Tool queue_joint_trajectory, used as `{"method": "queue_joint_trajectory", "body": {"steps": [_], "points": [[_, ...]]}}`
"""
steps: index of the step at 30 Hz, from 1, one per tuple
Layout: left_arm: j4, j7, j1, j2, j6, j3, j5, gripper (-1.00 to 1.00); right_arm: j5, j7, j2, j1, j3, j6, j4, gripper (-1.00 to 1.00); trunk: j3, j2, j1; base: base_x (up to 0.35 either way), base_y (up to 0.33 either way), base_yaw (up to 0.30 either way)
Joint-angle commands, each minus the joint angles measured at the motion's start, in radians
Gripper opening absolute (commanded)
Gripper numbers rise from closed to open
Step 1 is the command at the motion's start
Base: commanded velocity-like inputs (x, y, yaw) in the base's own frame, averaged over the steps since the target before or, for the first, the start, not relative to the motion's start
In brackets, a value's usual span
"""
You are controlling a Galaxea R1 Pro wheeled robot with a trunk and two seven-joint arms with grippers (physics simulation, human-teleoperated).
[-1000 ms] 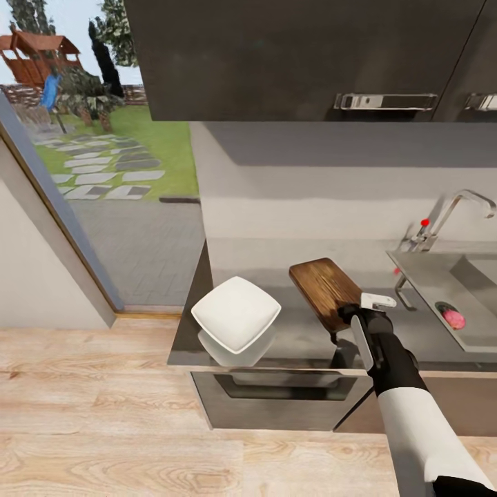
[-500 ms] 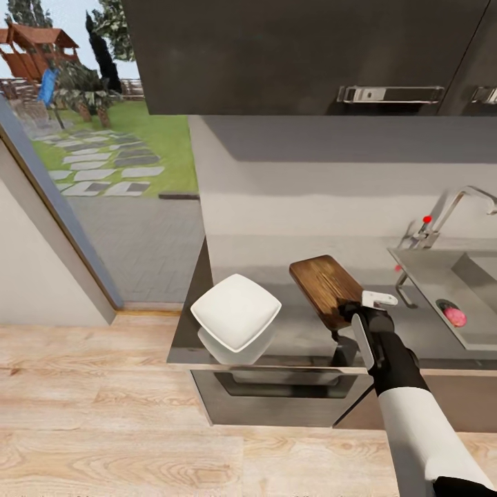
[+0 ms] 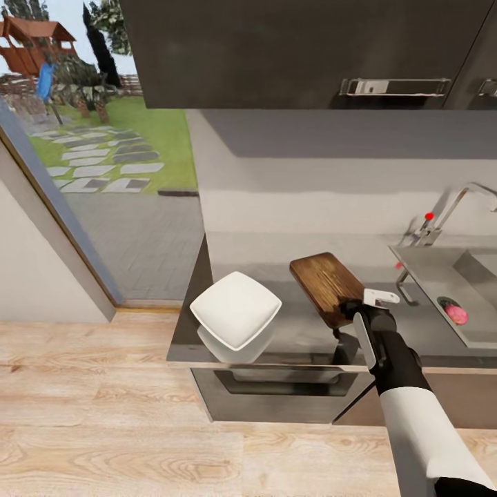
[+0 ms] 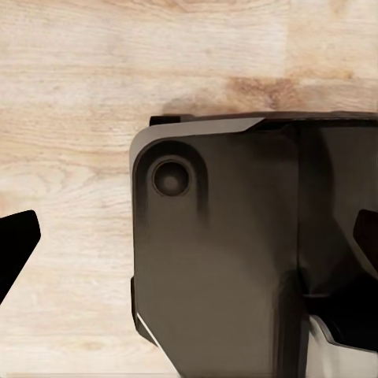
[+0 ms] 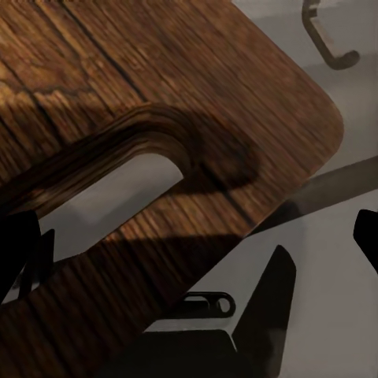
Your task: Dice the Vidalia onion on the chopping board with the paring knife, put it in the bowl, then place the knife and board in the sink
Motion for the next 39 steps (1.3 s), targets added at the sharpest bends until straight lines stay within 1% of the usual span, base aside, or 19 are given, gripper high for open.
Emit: {"method": "queue_joint_trajectory", "body": {"steps": [1,6,12,20,23,25,29,39], "points": [[-0.001,0.0,0.0,0.0,-0.002,0.0,-0.001,1.0,-0.009,-0.004,0.0,0.0,0.001,0.005,0.042,1.0,-0.002,-0.001,0.0,0.0,0.0,0.0],[0.0,0.0,0.0,0.0,-0.002,-0.001,-0.001,1.0,-0.009,-0.005,0.0,0.0,0.001,0.008,0.042,1.0,-0.002,-0.001,0.0,0.0,0.0,0.0],[0.0,0.0,0.0,0.0,-0.002,0.0,-0.001,1.0,-0.009,-0.005,0.001,0.0,0.001,0.036,0.041,1.0,-0.003,-0.001,0.0,0.0,0.0,0.0],[-0.001,0.0,0.0,-0.001,-0.002,-0.001,-0.002,1.0,-0.012,-0.004,0.004,0.0,0.002,0.044,0.04,1.0,-0.003,-0.001,0.0,0.0,0.0,0.0],[-0.001,0.0,-0.001,0.0,-0.002,-0.001,-0.002,1.0,-0.014,-0.004,0.006,0.0,0.001,0.065,0.038,1.0,-0.003,-0.001,0.0,0.0,0.0,0.0],[-0.001,0.0,0.0,0.0,-0.002,-0.001,-0.002,1.0,-0.015,-0.004,0.005,0.0,0.0,0.101,0.032,1.0,-0.003,-0.001,0.0,0.0,0.0,0.0],[-0.001,-0.001,0.0,-0.001,-0.002,-0.001,-0.002,1.0,-0.015,-0.003,0.004,0.0,-0.001,0.12,0.029,1.0,-0.003,-0.001,0.0,0.0,0.0,0.0],[-0.001,-0.001,0.0,0.0,-0.002,-0.001,-0.002,1.0,-0.013,-0.003,0.004,0.0,-0.002,0.129,0.027,1.0,-0.003,-0.001,0.0,0.0,0.0,0.0]]}}
